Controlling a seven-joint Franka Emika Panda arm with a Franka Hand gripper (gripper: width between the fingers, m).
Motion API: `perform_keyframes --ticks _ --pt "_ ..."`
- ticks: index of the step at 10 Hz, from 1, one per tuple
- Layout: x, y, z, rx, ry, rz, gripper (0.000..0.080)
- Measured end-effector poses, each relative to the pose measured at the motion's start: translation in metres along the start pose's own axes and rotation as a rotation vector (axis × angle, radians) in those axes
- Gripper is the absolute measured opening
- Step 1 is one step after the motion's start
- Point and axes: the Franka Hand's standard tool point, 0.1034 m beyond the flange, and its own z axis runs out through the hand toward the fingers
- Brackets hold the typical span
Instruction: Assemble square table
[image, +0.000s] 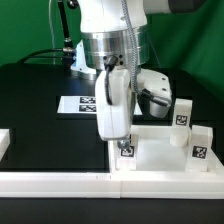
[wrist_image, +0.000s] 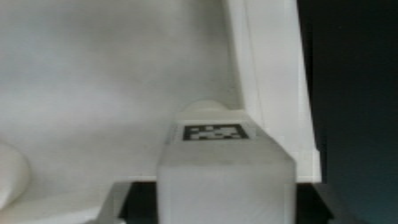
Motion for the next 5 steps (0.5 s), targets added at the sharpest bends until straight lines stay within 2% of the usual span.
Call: perform_keyframes --ticks 5 --pt "0.0002 0.0001 -0.0009 0.002 0.012 0.187 0.0291"
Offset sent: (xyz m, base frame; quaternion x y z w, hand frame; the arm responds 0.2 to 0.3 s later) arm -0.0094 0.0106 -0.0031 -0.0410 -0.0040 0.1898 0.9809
